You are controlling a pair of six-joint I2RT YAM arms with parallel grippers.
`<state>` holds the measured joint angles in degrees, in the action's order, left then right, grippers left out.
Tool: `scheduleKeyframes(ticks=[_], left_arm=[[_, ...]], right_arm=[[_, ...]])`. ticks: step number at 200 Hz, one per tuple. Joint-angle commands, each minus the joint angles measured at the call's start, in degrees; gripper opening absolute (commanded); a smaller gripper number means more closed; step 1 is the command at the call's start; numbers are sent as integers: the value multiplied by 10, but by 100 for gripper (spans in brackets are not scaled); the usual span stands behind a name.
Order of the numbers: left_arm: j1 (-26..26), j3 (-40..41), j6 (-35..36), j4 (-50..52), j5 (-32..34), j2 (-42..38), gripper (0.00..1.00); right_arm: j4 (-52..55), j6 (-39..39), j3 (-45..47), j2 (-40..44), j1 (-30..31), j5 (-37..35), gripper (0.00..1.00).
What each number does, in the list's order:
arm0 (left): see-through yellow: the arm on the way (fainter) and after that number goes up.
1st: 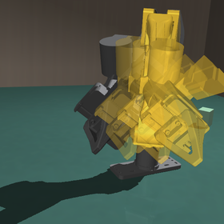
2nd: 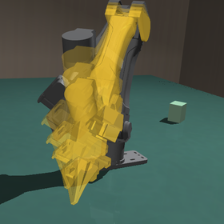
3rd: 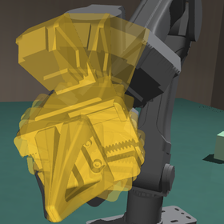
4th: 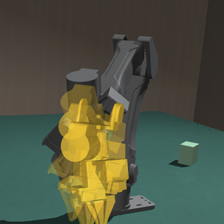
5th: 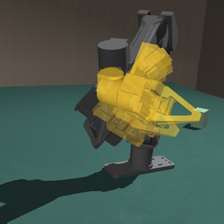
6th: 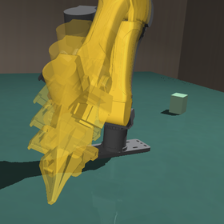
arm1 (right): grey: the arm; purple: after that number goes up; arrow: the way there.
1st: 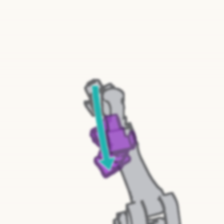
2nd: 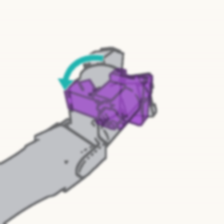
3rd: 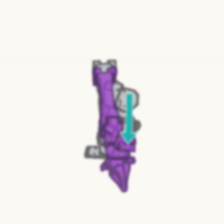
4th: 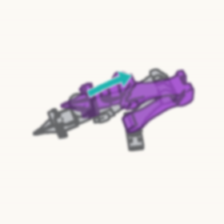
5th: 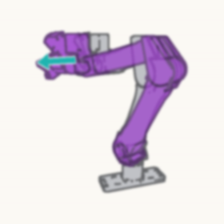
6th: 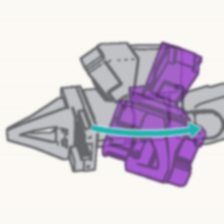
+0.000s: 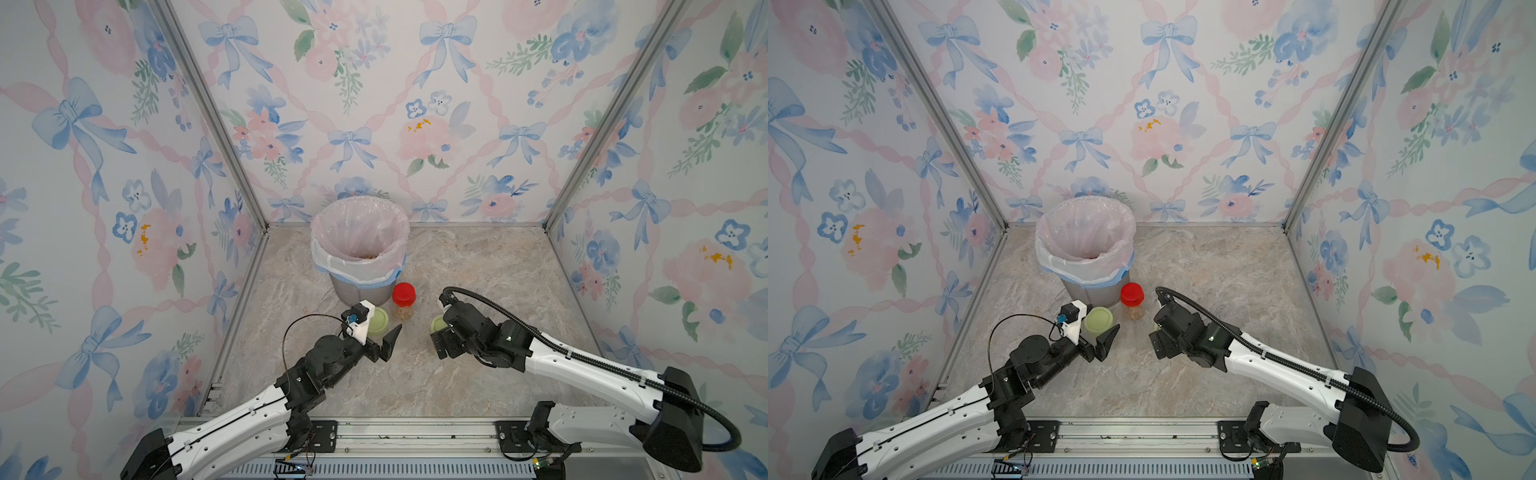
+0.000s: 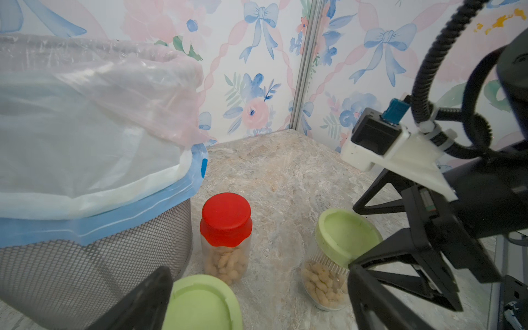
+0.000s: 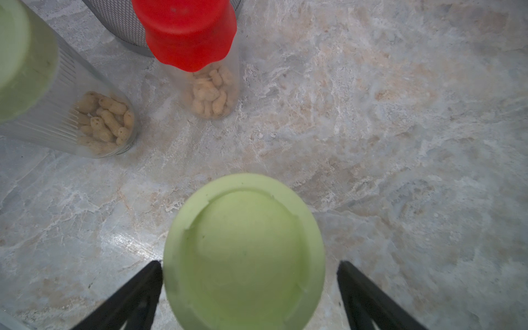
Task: Empty moldy peanuts from jars
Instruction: Pick up the jar from the center of the board.
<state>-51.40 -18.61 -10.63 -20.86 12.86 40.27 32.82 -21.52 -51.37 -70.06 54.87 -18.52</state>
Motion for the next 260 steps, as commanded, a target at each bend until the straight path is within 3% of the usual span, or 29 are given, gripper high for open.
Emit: scheduleKeyframes(ticks=[1, 66, 260], left_arm=[[-4, 9, -8, 1, 3, -4, 98], [-5, 11, -8, 1, 1, 0, 98], [-4, -5, -4, -4, -1, 29, 98]], right_arm=[[-18, -8, -1, -16, 6, -9, 97], [-41, -14, 6, -46, 1, -12, 97], [-107, -22, 64, -23, -35, 15, 97]])
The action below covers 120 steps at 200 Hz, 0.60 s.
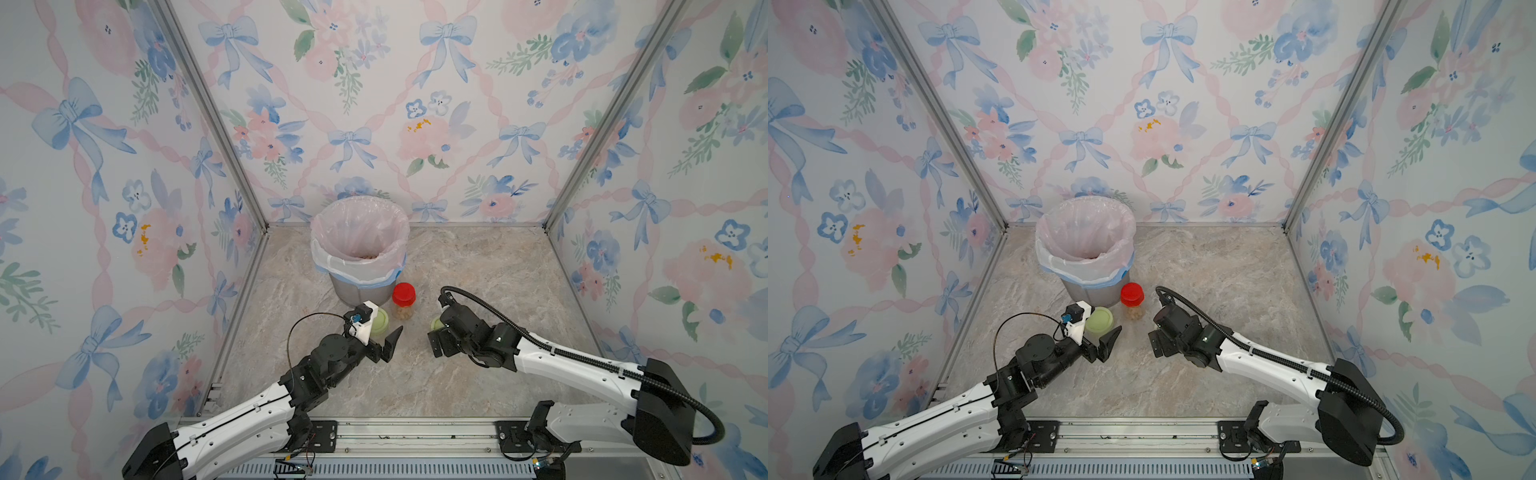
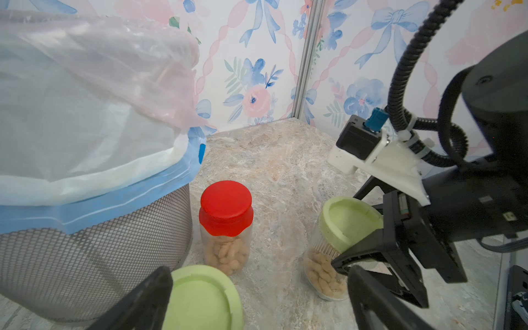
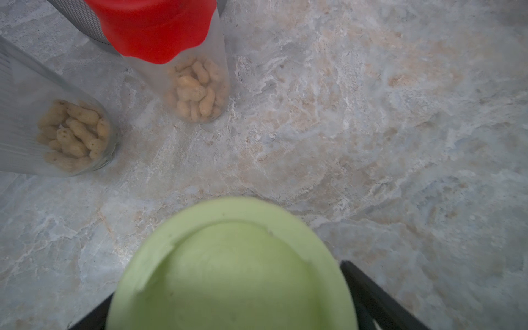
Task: Empty moldy peanuts from jars
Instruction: Pick up the jar from the center of the board.
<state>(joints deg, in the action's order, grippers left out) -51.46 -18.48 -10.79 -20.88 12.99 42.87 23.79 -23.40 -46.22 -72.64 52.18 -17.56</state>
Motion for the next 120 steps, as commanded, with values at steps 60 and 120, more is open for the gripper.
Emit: scheduleKeyframes(ticks=[60, 120], left_arm=[[-4, -15, -4, -5, -5, 19, 98], [-5, -12, 4, -23, 4, 24, 98]], right_arm=[[-33, -3, 25, 7, -15, 16, 81], [-28, -2, 21, 12, -23, 22, 62]])
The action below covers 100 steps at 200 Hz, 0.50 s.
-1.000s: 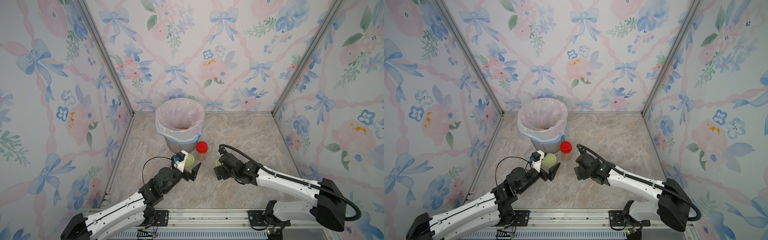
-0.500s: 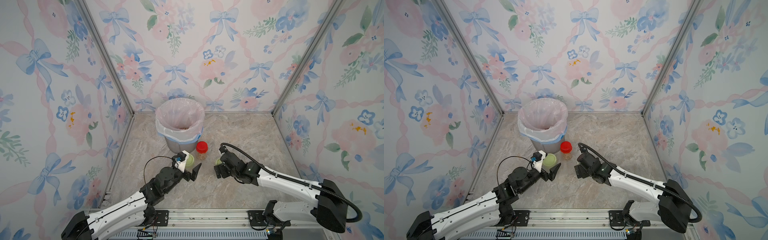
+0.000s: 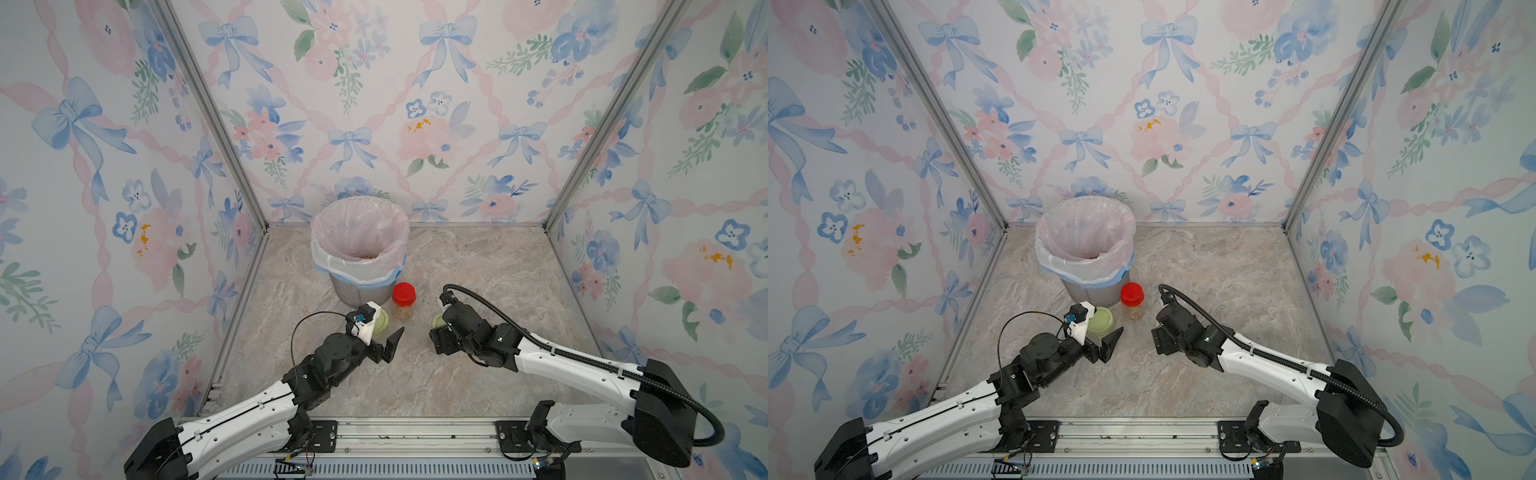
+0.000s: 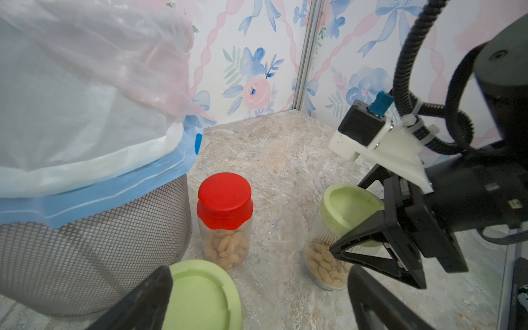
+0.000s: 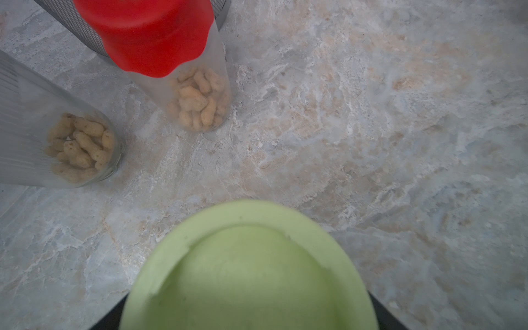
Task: Empty moldy peanuts from jars
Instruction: Pick up the jar from the center of the board.
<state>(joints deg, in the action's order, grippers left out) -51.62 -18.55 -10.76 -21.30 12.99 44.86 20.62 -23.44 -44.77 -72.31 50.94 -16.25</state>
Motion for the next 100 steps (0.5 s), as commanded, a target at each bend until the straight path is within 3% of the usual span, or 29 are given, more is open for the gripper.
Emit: scheduleKeyframes(ticks=[1, 100], left_arm=[[-3, -12, 4, -19, 4, 4, 98], [-5, -46, 37, -36, -9, 59, 98]], right_arm=[[4, -2, 6, 8, -10, 9, 62], [41, 16, -24, 36, -52, 12, 58]])
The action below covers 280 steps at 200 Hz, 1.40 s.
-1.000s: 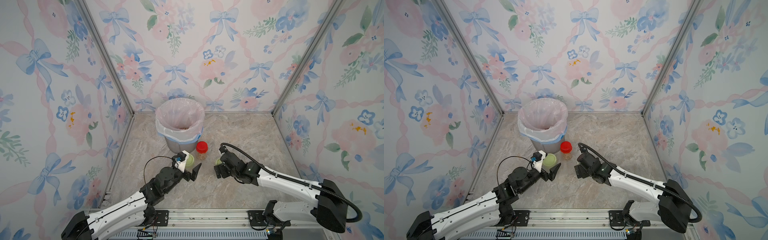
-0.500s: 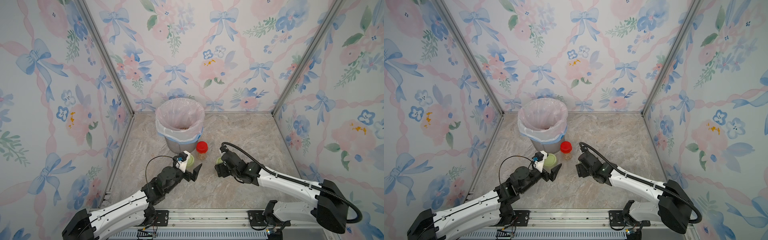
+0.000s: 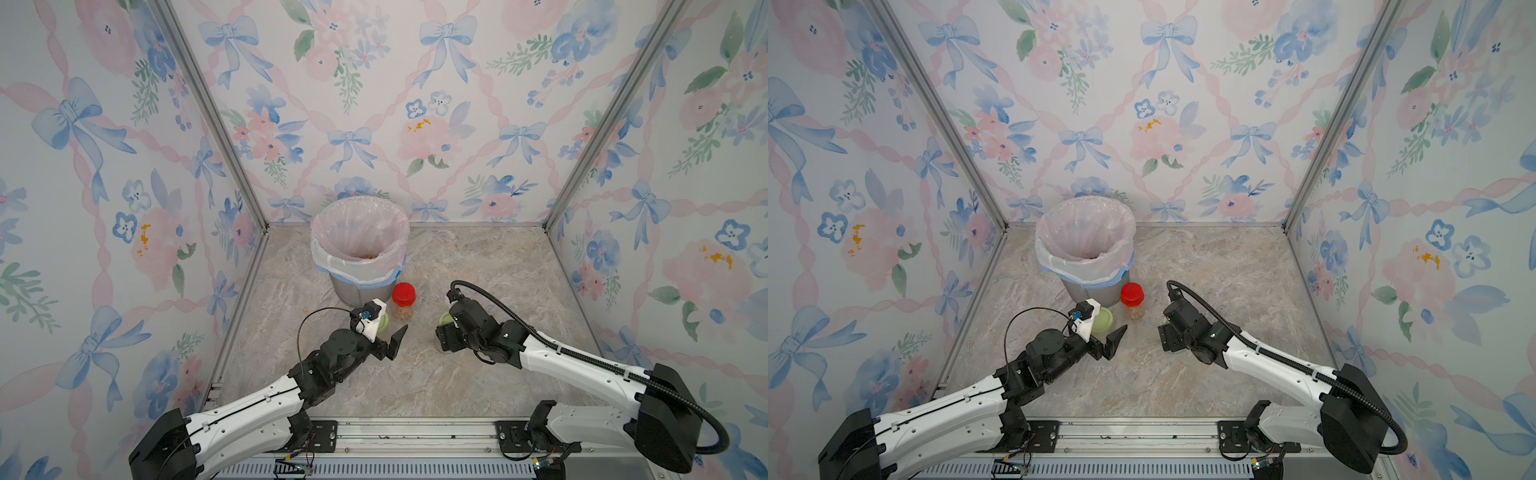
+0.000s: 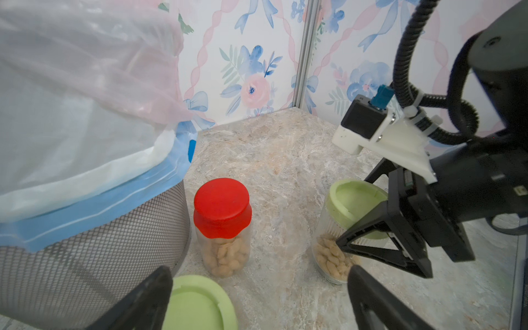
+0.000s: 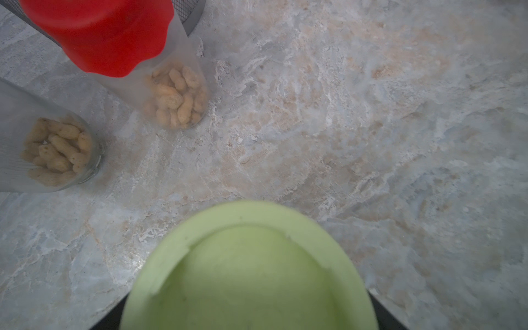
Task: Empty moldy peanuts from jars
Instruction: Pick up the jar from the center of the board.
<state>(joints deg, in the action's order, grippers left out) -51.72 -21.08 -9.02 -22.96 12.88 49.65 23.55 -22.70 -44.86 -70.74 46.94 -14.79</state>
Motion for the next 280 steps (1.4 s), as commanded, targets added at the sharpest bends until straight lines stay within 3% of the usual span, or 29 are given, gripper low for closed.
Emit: scheduleKeyframes(ticks=[1, 142, 194, 243, 280], left_arm=[[-4, -22, 20, -20, -8, 11, 98], [-6, -55, 50, -54, -41, 63, 98], [-7, -78, 70, -77, -81, 102, 98], [-8, -101, 141, -112, -170, 154, 98], [-8, -113, 175, -182, -200, 199, 98]], right_arm=[[12, 8, -23, 21, -12, -2, 59], [32, 7, -47, 39, -60, -12, 56], [58, 6, -81, 39, -85, -3, 57], [82, 2, -120, 45, -141, 79, 57], [118, 6, -167, 47, -175, 145, 58]])
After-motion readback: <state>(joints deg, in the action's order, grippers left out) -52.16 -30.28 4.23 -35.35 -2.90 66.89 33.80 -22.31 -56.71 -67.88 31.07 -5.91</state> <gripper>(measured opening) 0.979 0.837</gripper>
